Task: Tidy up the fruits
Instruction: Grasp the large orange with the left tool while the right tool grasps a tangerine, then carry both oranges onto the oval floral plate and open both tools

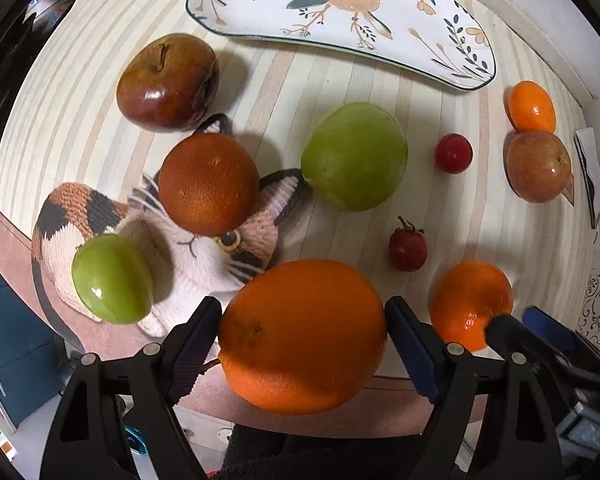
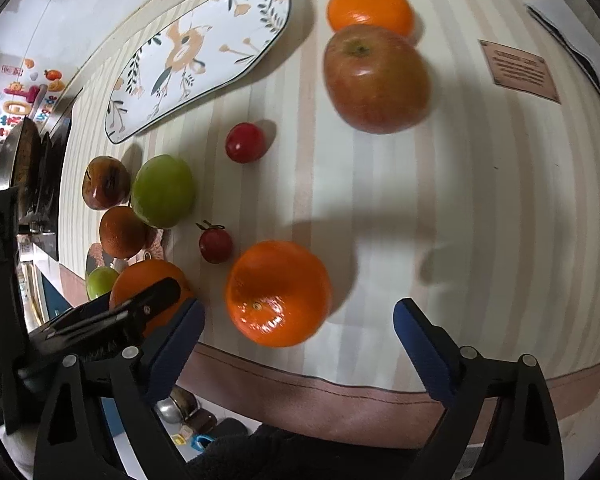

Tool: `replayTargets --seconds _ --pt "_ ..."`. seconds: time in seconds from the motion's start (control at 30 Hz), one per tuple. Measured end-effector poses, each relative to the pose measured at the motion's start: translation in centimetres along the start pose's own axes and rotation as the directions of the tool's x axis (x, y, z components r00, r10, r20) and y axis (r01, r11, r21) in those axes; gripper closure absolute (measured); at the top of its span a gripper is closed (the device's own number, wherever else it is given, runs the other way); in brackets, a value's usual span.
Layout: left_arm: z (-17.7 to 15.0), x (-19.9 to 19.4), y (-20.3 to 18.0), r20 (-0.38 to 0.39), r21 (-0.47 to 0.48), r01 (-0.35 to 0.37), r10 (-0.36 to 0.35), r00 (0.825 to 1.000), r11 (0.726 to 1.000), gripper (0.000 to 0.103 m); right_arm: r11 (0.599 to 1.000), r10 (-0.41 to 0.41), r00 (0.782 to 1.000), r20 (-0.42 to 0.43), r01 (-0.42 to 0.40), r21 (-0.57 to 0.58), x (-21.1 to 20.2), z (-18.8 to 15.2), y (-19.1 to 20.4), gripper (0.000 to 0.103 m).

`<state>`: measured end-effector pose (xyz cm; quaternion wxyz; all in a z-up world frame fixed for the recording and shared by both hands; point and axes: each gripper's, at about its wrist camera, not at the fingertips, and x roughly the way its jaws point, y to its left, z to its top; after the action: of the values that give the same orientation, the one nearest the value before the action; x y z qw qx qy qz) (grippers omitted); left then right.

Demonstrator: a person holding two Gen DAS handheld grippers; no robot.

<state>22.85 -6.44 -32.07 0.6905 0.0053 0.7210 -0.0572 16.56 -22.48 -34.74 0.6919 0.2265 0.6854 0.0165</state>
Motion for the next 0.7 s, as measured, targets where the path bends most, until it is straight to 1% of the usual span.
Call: replayTargets --seconds 0.1,0.13,0.17,0.23,0.27,0.33,0.4,0.5,0.6,0.7 --pt "-0.6 0.1 0.2 0.015 0.019 0.007 -0.008 1.000 1.000 0.018 1.000 0.026 0.999 -0.021 -0.026 0.006 1.3 0.2 0.2 0.015" --pt "-0.5 0.3 0.5 0.009 0.017 0.022 -0.023 1.000 1.000 0.018 0.998 0.051 0.998 -0.021 -0.051 0.021 1.6 0.3 0.0 0.018" --pt "-0.5 1.1 0.7 -0.003 0.012 0.040 -0.040 0.999 0.999 0.017 0.997 0.067 0.997 -0.023 -0.067 0.032 1.8 0.4 -0.1 0.019" --pt "-0.4 1.8 1.0 -0.036 -0.007 0.071 -0.071 0.997 0.997 0.017 0.996 0.081 0.996 -0.026 -0.079 0.046 2.3 0.6 -0.3 0.025" --pt "-0.4 2.0 0.9 -0.042 -0.005 0.075 -0.075 0.996 0.997 0.018 0.995 0.089 0.996 -0.030 -0.088 0.051 2.5 0.6 -0.4 0.027" --pt "-0.2 2.5 0.9 -0.046 -0.012 0.084 -0.085 0.995 0.996 0.018 0.988 0.136 0.990 -0.048 -0.132 0.075 3.0 0.7 -0.6 0.032" --pt "-0.3 2.6 1.1 -0.040 -0.018 0.079 -0.079 0.996 0.997 0.020 0.985 0.159 0.986 -0.048 -0.155 0.074 3.1 0.6 -0.6 0.035" --pt "-0.7 2.8 1.0 -0.037 -0.020 0.066 -0.067 0.997 0.998 0.021 0.988 0.144 0.989 -0.032 -0.142 0.065 3.0 0.5 -0.5 0.036" --pt "-0.8 2.7 0.2 -0.021 -0.010 0.035 -0.035 0.999 0.999 0.021 0.992 0.108 0.994 -0.015 -0.107 0.060 2.5 0.2 -0.6 0.036" --pt "-1.1 1.4 -0.4 0.005 0.004 0.028 -0.028 1.000 1.000 0.021 0.991 0.107 0.994 -0.004 -0.106 0.076 2.0 0.1 -1.4 0.036"
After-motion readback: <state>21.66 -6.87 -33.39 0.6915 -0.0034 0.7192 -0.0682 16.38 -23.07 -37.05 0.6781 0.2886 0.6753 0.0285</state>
